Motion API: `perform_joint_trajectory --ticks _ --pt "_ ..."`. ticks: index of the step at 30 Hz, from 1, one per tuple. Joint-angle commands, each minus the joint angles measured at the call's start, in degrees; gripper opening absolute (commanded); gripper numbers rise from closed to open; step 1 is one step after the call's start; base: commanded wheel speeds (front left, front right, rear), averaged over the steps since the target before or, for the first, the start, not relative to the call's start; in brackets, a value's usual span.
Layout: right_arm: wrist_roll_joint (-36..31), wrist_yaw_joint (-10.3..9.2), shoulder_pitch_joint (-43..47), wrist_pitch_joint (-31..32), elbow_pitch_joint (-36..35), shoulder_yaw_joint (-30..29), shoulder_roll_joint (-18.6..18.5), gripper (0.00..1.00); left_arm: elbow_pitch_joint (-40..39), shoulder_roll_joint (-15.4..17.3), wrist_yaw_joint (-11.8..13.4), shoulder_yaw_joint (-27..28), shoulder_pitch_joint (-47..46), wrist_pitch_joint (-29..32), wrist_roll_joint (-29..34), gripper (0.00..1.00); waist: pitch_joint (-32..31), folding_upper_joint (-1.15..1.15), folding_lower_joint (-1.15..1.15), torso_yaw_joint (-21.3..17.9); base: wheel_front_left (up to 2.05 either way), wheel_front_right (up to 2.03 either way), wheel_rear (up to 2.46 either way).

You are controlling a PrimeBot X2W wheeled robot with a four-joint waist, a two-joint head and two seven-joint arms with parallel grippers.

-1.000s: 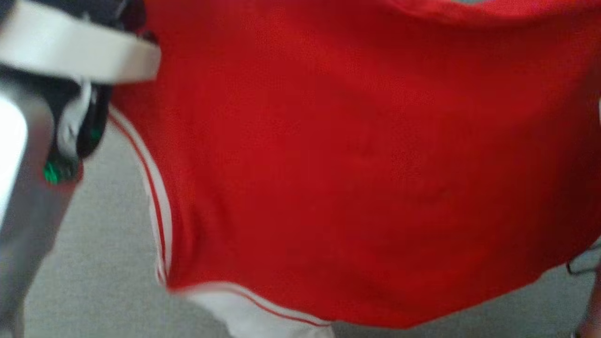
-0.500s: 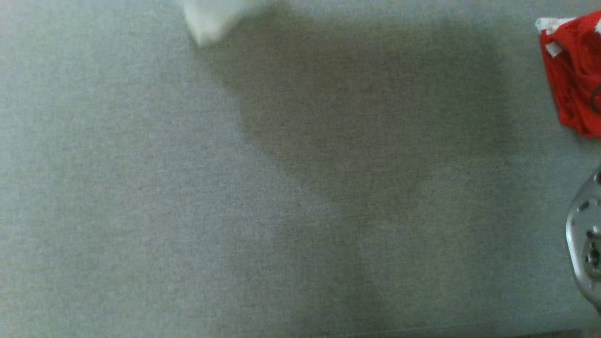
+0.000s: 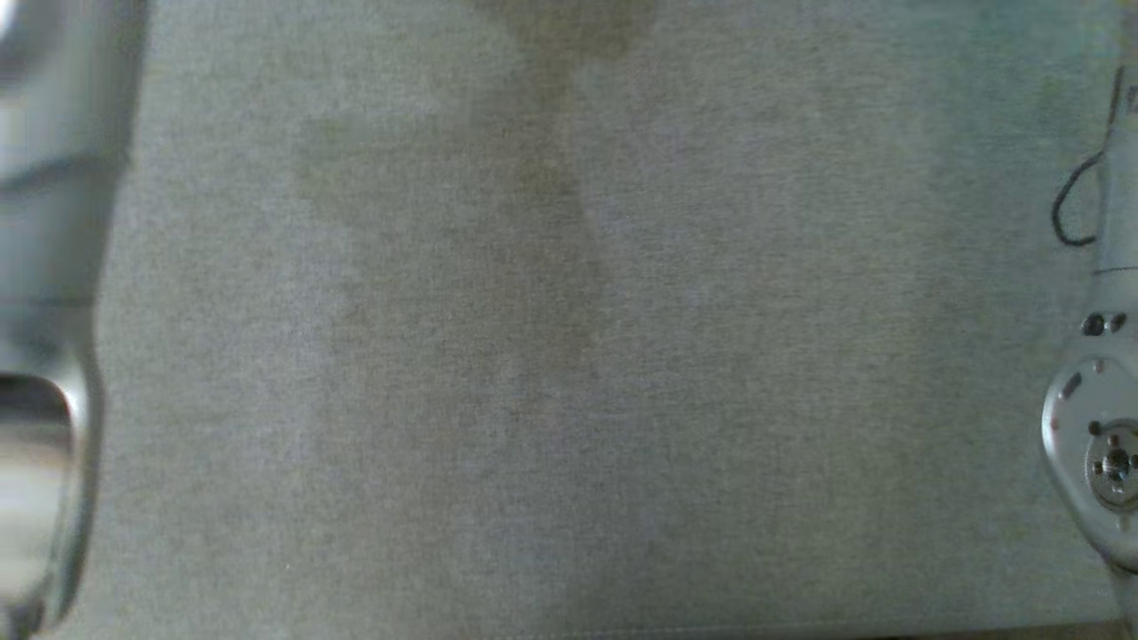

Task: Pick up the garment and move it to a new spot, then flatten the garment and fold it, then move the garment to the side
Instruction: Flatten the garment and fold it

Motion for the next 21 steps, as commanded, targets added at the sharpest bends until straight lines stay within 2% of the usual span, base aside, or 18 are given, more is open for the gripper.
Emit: perform_joint_trajectory --ticks 1,6,12,16,17,21 --pt "-0.08 -0.04 -0.66 -0.65 -1.69 0.36 1.16 0.0 -1.29 2.05 0.02 1.41 -0.71 -0.34 -0.21 0.0 1.52 0.0 -0.01 0.8 0.0 0.0 0.0" --pt "0.64 -0.04 1.56 -6.01 2.55 -0.06 1.47 0.0 -2.51 1.88 -0.04 1.68 6.33 -3.55 -2.01 0.0 2.23 0.0 -0.01 0.92 0.0 0.0 0.0" --pt "4.7 -0.04 5.95 -10.71 3.97 1.22 1.56 0.0 -8.82 3.61 0.95 2.8 16.45 -5.63 -3.86 0.0 0.43 0.0 -0.01 0.56 0.0 0.0 0.0" --pt "7.81 -0.04 10.97 -12.13 2.99 2.34 1.57 0.0 -14.73 4.49 2.53 3.51 25.21 -6.44 -5.11 0.0 -2.55 0.0 -0.01 0.52 0.0 0.0 0.0" --pt "8.92 -0.04 14.46 -12.56 1.86 2.72 1.58 0.0 -17.68 4.73 3.41 3.52 30.26 -6.69 -5.68 0.0 -4.57 0.0 -0.01 0.57 0.0 0.0 0.0" --pt "11.91 -0.04 22.92 -12.75 -0.87 3.9 1.58 0.0 -22.76 5.05 5.23 3.45 40.93 -7.08 -7.01 0.0 -9.55 0.0 -0.01 0.79 0.0 0.0 0.0"
